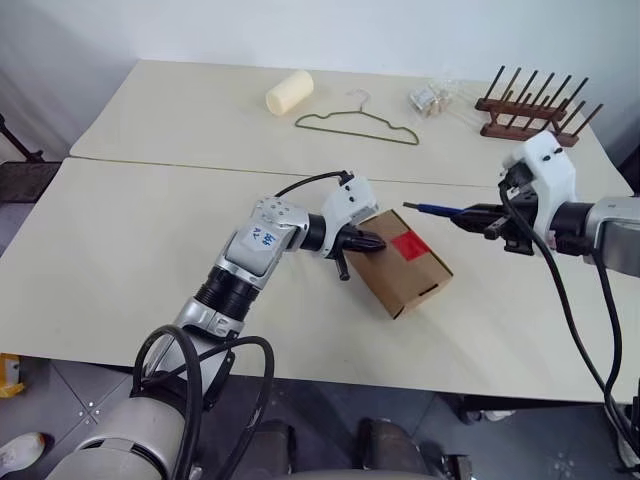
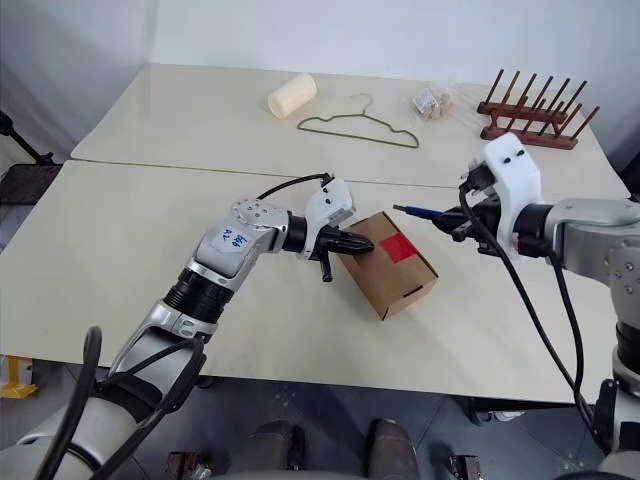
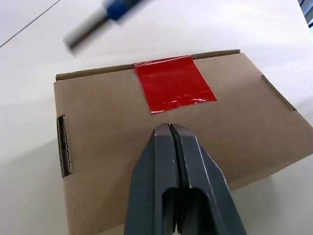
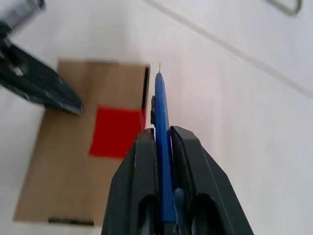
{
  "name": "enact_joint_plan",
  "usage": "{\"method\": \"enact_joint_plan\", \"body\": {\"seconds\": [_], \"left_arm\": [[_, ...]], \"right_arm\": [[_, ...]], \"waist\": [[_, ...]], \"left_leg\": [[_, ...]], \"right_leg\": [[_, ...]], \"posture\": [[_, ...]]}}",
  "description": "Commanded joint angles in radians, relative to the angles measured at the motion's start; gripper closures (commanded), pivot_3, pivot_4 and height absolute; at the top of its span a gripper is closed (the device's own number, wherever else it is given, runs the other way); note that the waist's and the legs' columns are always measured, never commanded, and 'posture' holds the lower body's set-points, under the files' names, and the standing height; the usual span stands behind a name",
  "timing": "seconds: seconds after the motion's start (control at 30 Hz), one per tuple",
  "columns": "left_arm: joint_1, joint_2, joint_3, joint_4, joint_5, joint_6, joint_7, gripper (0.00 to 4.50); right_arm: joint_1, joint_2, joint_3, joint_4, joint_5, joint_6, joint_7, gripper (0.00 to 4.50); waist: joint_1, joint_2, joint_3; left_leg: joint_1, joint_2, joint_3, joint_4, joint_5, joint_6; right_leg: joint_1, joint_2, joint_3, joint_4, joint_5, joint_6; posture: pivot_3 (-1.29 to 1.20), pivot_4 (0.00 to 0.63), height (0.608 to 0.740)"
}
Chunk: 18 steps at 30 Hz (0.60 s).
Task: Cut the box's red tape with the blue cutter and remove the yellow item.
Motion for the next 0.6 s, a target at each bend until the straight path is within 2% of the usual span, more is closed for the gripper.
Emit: {"method": "enact_joint_plan", "body": {"seconds": [0.03, 0.33, 0.6], "left_arm": [[0.022, 0.006, -0.024, -0.005, 0.008, 0.017, -0.008, 4.50], [0.028, 0.008, -0.028, -0.014, 0.008, 0.024, -0.010, 4.50], [0.032, 0.013, -0.031, -0.024, 0.006, 0.032, -0.013, 4.50]], "right_arm": [[-0.019, 0.004, -0.035, -0.017, 0.016, 0.003, 0.016, 4.37], [0.024, 0.025, -0.039, -0.056, 0.040, 0.049, 0.013, 4.37], [0.064, 0.010, -0.040, -0.051, 0.004, 0.009, 0.013, 4.37]], "waist": [[0.000, 0.000, 0.000], [-0.001, 0.000, 0.000], [0.000, 0.000, 0.000]], "left_leg": [[0.000, 0.000, 0.000, 0.000, 0.000, 0.000], [0.000, 0.000, 0.000, 0.000, 0.000, 0.000], [0.000, 0.000, 0.000, 0.000, 0.000, 0.000]], "right_leg": [[0.000, 0.000, 0.000, 0.000, 0.000, 0.000], [0.000, 0.000, 0.000, 0.000, 0.000, 0.000], [0.000, 0.000, 0.000, 0.000, 0.000, 0.000]], "posture": [[0.00, 0.150, 0.740], [0.00, 0.150, 0.740], [0.00, 0.150, 0.740]]}}
